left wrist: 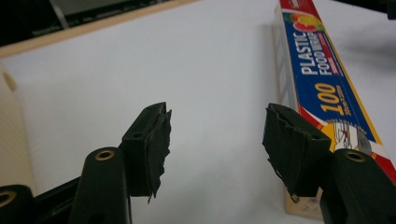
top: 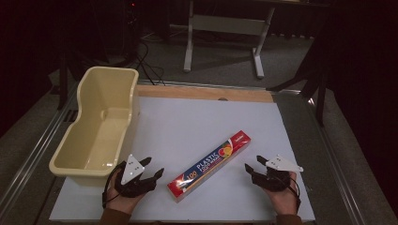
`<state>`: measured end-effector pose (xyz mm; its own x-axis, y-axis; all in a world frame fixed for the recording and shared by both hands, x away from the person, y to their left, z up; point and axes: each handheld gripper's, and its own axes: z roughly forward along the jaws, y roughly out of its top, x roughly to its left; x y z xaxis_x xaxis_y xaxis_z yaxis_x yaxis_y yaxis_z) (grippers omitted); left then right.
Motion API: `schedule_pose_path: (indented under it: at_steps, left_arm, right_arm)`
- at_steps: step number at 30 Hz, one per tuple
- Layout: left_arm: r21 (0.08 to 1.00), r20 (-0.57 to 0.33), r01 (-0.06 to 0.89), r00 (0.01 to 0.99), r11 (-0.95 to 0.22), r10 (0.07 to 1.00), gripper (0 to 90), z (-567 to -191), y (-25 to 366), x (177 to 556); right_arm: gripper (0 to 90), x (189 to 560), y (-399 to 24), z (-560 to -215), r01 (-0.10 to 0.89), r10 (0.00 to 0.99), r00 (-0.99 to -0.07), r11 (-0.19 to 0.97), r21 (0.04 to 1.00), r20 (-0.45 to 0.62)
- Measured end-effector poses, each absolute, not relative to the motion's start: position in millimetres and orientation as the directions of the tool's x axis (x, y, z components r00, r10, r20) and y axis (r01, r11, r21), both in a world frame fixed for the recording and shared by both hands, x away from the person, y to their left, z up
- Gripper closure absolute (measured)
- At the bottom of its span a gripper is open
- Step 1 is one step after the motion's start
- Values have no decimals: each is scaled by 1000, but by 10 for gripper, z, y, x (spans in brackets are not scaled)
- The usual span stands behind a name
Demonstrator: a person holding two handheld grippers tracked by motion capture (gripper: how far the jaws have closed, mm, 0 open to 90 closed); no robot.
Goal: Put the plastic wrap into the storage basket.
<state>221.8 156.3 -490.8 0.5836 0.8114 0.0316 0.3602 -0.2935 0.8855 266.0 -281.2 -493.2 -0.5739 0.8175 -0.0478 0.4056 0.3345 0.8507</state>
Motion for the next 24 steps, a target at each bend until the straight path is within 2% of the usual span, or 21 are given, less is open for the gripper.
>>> schedule_pose_path:
  at_steps: [15,21,23,24]
  left_arm:
    - [898,31,338,589,-281,807,423,-4894,1591,2187]
    - [899,25,338,596,-279,803,458,-4891,1599,2198]
    - [899,23,339,597,-278,802,478,-4890,1602,2193]
    - [898,17,343,599,-276,800,493,-4889,1604,2190]
  right_arm:
    - [411,2676,-2753,-4936,395,811,-582,336,855,-50]
    - [421,2684,-2732,-4945,399,810,-584,339,852,-49]
    - [438,2686,-2713,-4942,400,809,-586,332,854,-41]
    - [497,2674,-2691,-4921,398,798,-602,320,860,-18]
